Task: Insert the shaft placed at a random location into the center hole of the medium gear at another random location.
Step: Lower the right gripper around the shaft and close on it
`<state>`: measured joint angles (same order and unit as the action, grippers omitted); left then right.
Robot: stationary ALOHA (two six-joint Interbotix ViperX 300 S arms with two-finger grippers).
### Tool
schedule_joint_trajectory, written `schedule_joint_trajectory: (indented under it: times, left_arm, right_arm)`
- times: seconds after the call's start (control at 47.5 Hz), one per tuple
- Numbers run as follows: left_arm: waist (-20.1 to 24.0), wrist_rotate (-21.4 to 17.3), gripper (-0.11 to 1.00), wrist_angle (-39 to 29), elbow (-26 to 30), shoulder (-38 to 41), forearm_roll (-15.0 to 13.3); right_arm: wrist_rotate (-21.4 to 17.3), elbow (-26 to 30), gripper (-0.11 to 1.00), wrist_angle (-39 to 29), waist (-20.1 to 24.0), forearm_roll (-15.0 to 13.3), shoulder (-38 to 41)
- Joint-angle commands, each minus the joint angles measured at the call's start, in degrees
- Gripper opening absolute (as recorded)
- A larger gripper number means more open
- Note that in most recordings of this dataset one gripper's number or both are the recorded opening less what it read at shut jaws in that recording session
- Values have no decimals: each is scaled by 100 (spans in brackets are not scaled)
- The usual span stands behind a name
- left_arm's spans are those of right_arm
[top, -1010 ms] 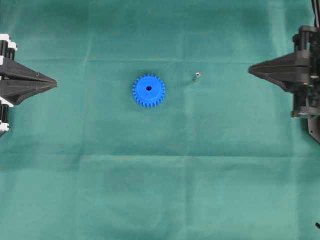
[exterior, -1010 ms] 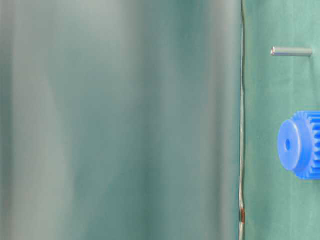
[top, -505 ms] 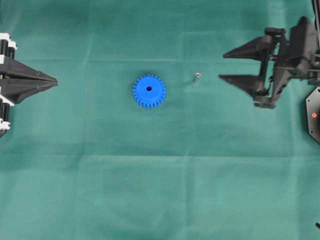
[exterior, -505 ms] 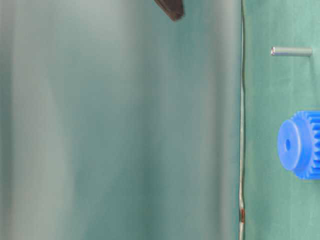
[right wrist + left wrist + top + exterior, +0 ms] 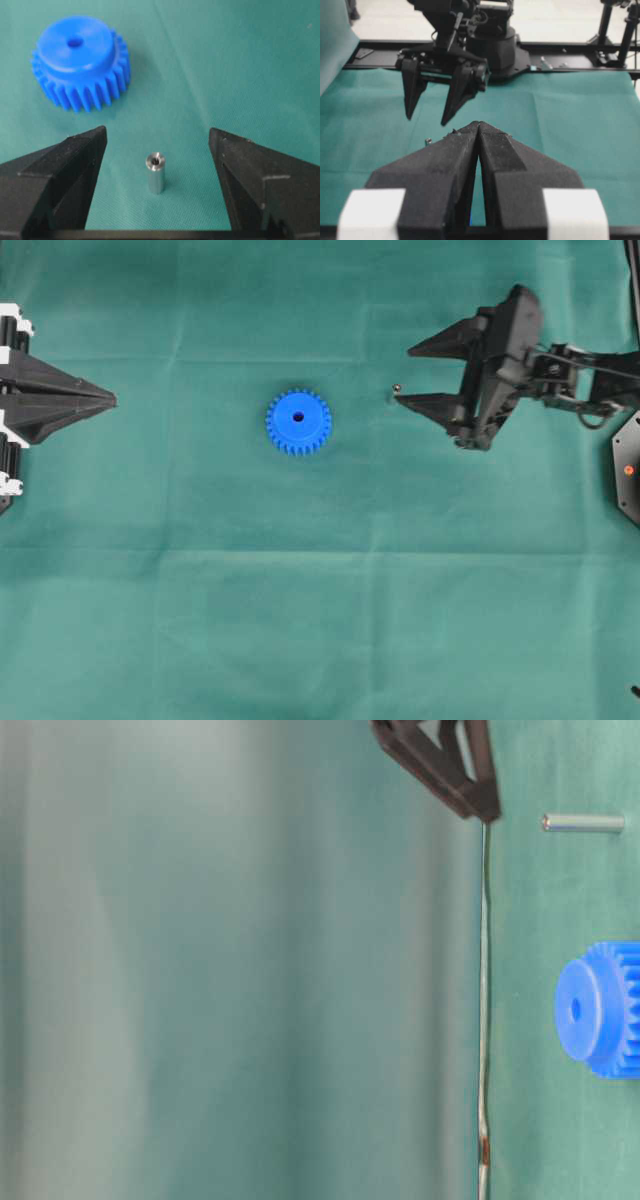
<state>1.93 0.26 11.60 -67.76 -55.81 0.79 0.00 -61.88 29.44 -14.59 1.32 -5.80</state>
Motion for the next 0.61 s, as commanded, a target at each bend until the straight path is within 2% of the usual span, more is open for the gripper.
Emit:
schedule_joint_trajectory:
  times: [0.0, 0.189, 0.589]
  left_arm:
    - [9, 9, 0, 26, 149, 18, 18]
    - [18, 9, 0, 9, 149, 18, 26]
    - [18, 9, 0, -26, 149, 18, 18]
  right_arm:
    - [-9, 185, 86, 123, -26, 18, 185]
    - [-9, 290, 86, 246, -26, 18, 598]
    - [-9, 237, 82, 352, -26, 26, 633]
